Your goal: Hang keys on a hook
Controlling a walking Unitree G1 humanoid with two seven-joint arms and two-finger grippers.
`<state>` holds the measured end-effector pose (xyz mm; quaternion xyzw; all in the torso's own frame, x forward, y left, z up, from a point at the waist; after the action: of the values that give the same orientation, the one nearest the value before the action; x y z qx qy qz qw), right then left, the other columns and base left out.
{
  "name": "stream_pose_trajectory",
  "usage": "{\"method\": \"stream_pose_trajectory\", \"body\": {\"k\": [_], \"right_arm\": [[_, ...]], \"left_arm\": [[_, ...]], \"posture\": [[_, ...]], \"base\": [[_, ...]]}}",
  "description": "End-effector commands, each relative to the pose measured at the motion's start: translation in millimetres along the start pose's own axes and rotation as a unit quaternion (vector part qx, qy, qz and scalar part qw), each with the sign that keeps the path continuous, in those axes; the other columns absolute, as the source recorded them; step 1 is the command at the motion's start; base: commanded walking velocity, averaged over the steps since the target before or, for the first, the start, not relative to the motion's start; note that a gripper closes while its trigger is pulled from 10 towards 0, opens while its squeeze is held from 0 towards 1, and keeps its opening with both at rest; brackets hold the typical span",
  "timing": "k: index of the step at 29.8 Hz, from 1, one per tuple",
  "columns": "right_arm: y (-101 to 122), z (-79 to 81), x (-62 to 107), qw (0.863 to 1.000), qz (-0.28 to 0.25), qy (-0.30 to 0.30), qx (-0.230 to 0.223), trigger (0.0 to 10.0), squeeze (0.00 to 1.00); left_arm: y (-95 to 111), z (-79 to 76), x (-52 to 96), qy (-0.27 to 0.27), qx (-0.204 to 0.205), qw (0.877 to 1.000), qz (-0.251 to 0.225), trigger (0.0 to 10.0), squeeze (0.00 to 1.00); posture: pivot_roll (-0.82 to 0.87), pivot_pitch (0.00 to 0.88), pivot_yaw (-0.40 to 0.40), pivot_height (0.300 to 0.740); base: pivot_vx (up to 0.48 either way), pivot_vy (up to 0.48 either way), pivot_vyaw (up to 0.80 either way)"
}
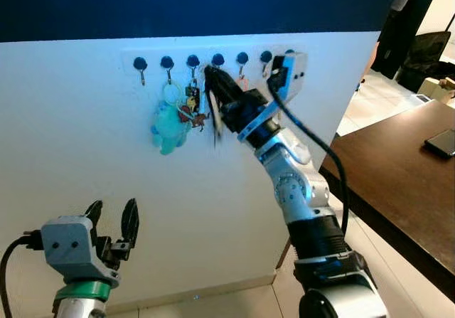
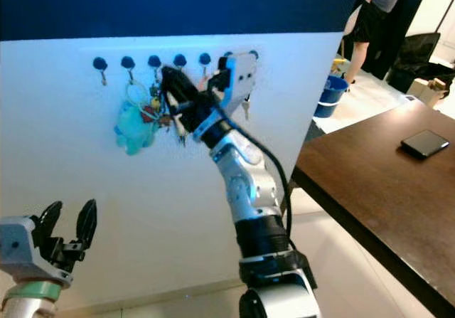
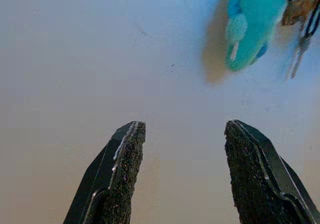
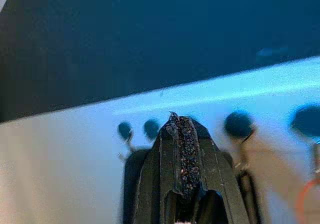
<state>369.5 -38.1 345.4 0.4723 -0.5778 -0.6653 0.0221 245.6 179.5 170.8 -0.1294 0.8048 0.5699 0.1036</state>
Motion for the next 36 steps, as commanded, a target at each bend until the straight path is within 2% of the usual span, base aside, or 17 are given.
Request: {"method": "stream_pose_trajectory", "body": {"k": [1, 9, 17, 28, 30, 36], "right_arm": [[11, 0.9, -4.7, 1.000, -0.025, -0.006, -0.002, 10.0, 0.00], [-8, -9.4, -6.8, 0.999, 0.024, -0.026, 0.000, 10.0, 0.00], [-24, -14.8, -8.1, 0.997, 0.068, -0.038, 0.000, 10.0, 0.00], [-26, -16.4, -13.1, 0.996, 0.073, -0.042, 0.000, 10.0, 0.00], [-22, -17.6, -18.5, 0.997, 0.067, -0.040, 0.004, 10.0, 0.00], [-20, -19.4, -23.1, 0.997, 0.067, -0.038, 0.011, 10.0, 0.00]], "left_arm": [[3, -1.6, 0.8, -0.007, 0.003, 1.000, -0.003, 10.0, 0.00], [6, -11.3, -2.4, -0.045, 0.006, 0.999, 0.000, 10.0, 0.00], [6, -11.1, -1.4, -0.047, 0.003, 0.999, 0.006, 10.0, 0.00], [5, -8.1, 0.4, -0.040, 0.001, 0.999, 0.010, 10.0, 0.00], [7, -5.3, 1.1, -0.034, 0.000, 0.999, 0.009, 10.0, 0.00], [8, -11.9, 2.6, -0.060, 0.012, 0.998, 0.013, 10.0, 0.00]], "posture": [[-0.20, 0.066, 0.069, 0.740], [-0.19, 0.077, 0.073, 0.740], [-0.19, 0.087, 0.070, 0.740], [-0.19, 0.098, 0.069, 0.740], [-0.18, 0.101, 0.066, 0.740], [-0.18, 0.099, 0.062, 0.740]], "base": [[0.000, 0.000, 0.00], [0.000, 0.000, 0.00], [0.000, 0.000, 0.00], [0.000, 0.000, 0.00], [0.000, 0.000, 0.00], [0.000, 0.000, 0.00]]}}
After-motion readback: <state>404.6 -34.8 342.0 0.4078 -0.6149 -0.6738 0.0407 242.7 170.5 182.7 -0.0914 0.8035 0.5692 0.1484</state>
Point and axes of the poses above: a point about 5 cm out from each wrist's last joint towards the gripper, its own x axis pointing back from the gripper into the wrist, its own y axis along the axis of the wrist's last joint, z = x × y, the point moved 2 cm from there along -x, pointing out of the wrist towards the gripper, and after that the axes turned 14 degrees about x, right-handed, at the moved point
